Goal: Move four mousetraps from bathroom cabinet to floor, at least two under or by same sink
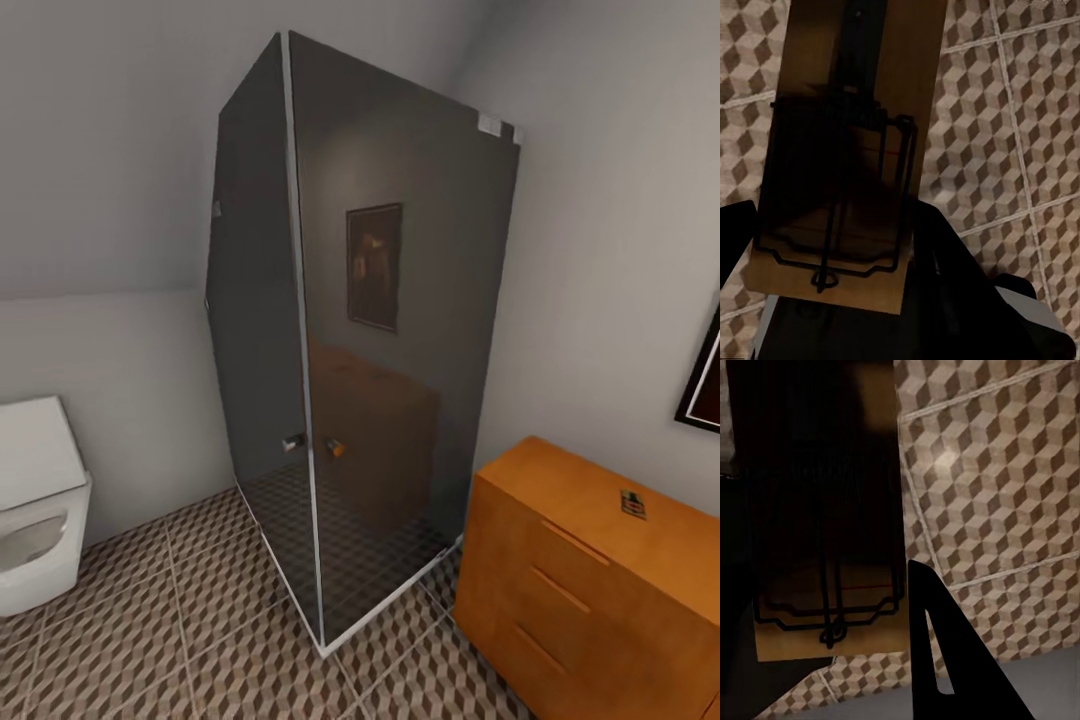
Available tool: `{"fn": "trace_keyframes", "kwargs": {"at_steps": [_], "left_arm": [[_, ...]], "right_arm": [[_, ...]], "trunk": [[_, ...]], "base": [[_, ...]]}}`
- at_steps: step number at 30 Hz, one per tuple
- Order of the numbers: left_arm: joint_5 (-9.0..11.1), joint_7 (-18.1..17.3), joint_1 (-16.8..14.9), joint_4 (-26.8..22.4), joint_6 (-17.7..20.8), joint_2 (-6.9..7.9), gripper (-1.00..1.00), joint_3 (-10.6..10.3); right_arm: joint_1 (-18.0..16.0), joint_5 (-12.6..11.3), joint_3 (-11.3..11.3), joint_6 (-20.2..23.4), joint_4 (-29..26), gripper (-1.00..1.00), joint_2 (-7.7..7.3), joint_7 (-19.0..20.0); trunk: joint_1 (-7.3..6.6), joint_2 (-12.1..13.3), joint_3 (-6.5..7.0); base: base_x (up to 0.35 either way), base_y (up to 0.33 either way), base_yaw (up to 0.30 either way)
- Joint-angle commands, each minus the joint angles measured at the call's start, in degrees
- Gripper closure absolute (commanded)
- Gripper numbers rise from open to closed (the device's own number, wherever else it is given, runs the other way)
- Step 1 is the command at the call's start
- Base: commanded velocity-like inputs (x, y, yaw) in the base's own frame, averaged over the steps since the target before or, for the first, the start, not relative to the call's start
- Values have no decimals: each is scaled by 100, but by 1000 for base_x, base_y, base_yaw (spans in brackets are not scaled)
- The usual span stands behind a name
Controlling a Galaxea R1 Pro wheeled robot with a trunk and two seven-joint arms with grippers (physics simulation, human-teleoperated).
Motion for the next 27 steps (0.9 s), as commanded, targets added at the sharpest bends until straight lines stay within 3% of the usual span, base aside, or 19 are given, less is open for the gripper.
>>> {"fn": "trace_keyframes", "kwargs": {"at_steps": [1, 18, 27], "left_arm": [[7, -7, -6, 13, 10, 1, 100, 35], [7, 304, -6, 8, 4, -88, 100, 35], [7, 308, -6, 10, 2, -91, 100, 35]], "right_arm": [[5, -1, 44, 21, -9, 100, 3, 38], [90, -1, 44, 21, -9, 100, 36, 35], [91, 9, 46, 16, -9, 100, 302, 27]], "trunk": [[2, -5, -8], [2, -5, -88], [2, -5, -58]], "base": [[0, 0, 242], [0, 0, 246], [0, 0, 230]]}}
